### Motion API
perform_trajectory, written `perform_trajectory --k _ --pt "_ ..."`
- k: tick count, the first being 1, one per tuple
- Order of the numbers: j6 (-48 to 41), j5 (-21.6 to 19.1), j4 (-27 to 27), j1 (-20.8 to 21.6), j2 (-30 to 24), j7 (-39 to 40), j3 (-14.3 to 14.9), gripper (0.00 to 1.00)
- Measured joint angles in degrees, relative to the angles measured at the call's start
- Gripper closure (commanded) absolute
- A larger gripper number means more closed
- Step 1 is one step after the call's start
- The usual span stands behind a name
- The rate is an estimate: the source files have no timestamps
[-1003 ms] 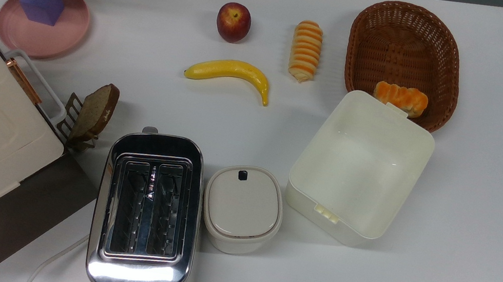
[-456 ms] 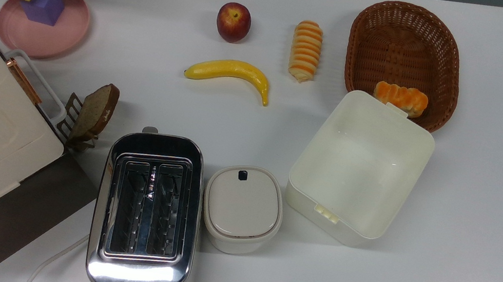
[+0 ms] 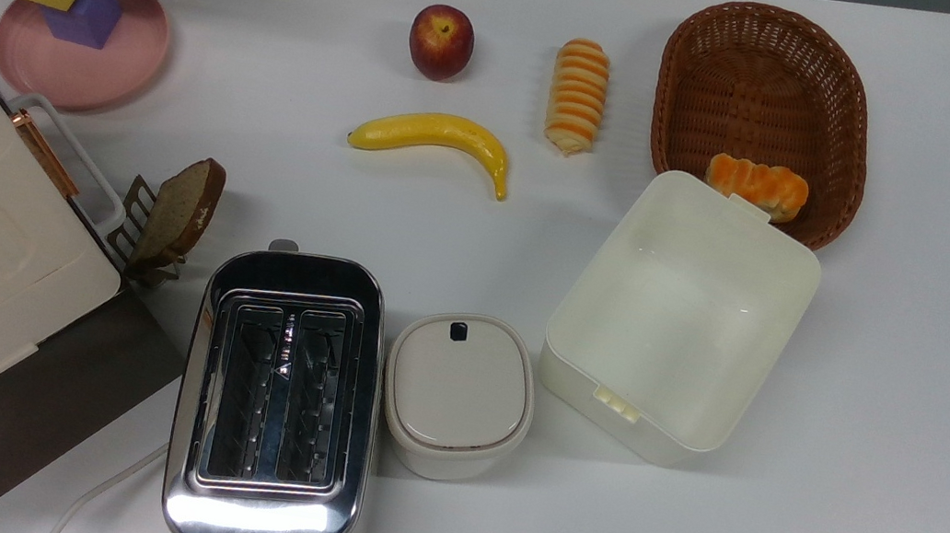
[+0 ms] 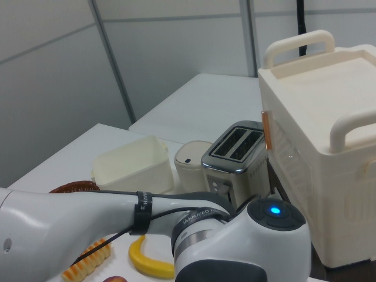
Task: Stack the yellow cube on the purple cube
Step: 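Lower the yellow cube onto the purple cube on the pink plate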
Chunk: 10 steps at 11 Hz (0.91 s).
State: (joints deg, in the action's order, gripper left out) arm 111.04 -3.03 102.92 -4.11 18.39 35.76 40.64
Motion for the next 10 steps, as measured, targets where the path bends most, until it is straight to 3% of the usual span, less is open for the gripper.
perform_trajectory --k 1,2,10 --pt "0.0 -0.01 0.2 0.06 0.03 0.0 -0.17 0.27" --pt "0.0 -0.03 0.46 0.26 0.04 0.0 -0.25 0.0" --pt "0.0 -0.15 -0.61 1.38 -1.52 -0.28 -0.15 0.0"
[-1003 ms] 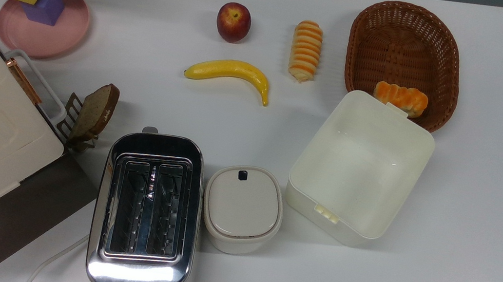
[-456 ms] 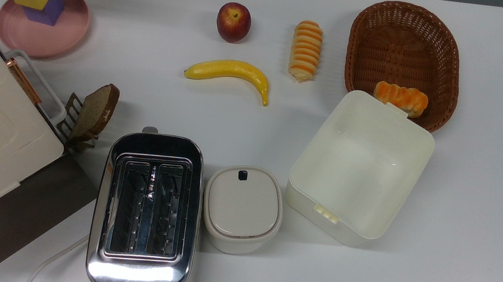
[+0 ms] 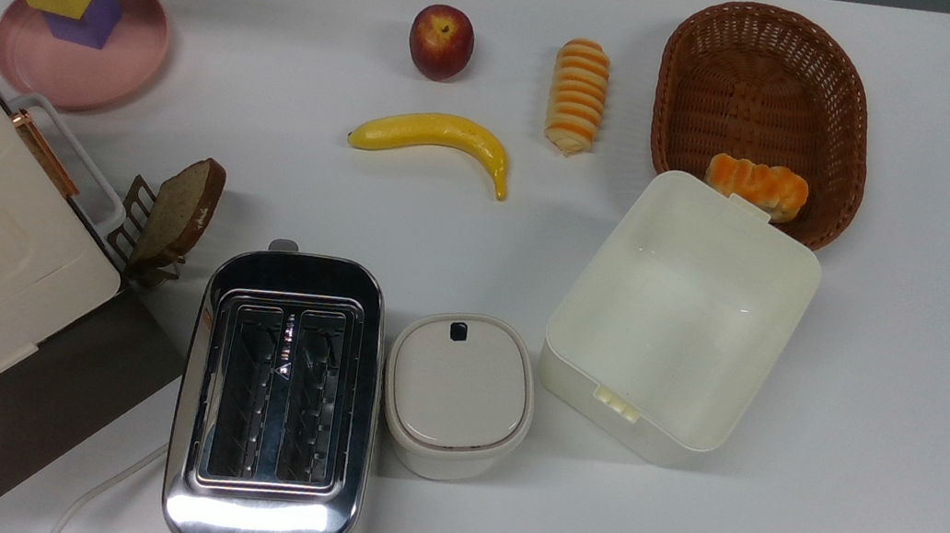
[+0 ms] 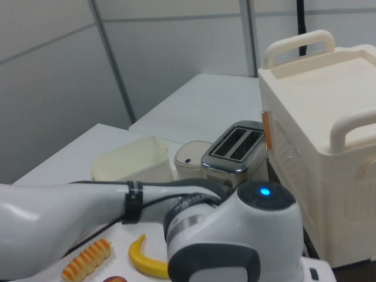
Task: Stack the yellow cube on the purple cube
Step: 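Open the gripper and raise it away from the stacked cubes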
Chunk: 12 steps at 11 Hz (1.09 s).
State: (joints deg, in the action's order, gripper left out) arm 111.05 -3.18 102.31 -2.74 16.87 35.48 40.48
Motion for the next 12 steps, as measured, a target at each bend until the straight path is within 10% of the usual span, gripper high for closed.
perform_trajectory --k 5,10,12 --pt "-10.77 -0.11 -8.51 4.2 -4.75 -13.57 -4.43 0.0" --pt "-14.81 3.75 -11.05 5.36 -7.13 -36.48 -25.84 0.0" --pt "-14.96 4.22 -11.16 5.44 -7.66 -39.0 -29.86 0.0"
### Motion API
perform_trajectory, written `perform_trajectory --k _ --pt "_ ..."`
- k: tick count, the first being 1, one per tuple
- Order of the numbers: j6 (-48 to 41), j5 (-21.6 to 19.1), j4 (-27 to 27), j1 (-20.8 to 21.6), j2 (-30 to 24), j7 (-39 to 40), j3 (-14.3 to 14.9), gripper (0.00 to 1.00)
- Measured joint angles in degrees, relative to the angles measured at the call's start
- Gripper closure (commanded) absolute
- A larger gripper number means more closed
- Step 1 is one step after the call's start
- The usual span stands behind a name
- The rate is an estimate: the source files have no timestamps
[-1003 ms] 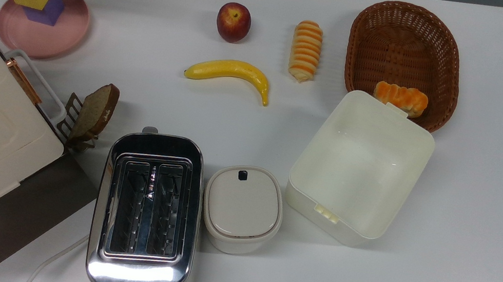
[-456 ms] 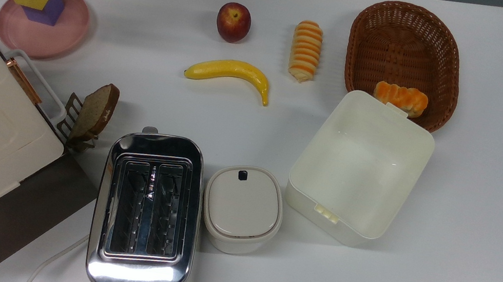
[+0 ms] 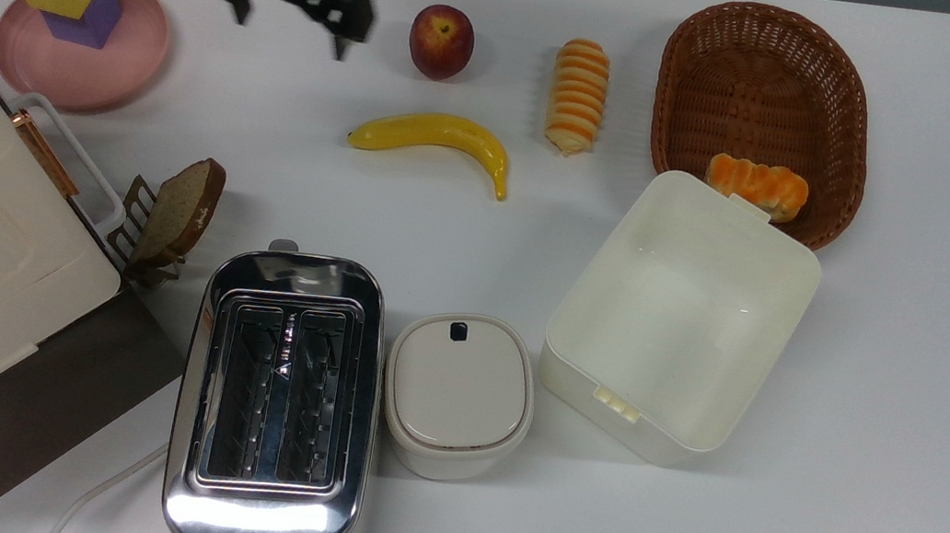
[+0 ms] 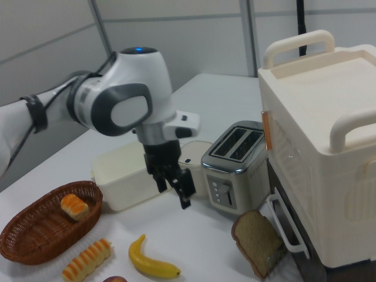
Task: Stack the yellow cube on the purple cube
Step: 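Open the gripper and raise it away from the stacked cubes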
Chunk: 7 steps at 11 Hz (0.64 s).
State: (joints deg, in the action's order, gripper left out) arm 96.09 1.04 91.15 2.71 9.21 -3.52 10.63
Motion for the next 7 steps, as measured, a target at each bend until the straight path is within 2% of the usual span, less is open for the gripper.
perform_trajectory --k 2,7 --pt "-0.59 0.08 -0.06 0.01 -0.84 -0.35 -2.01 0.0" --pt "-0.51 0.25 -0.06 -0.91 -1.09 -0.35 -2.22 0.0"
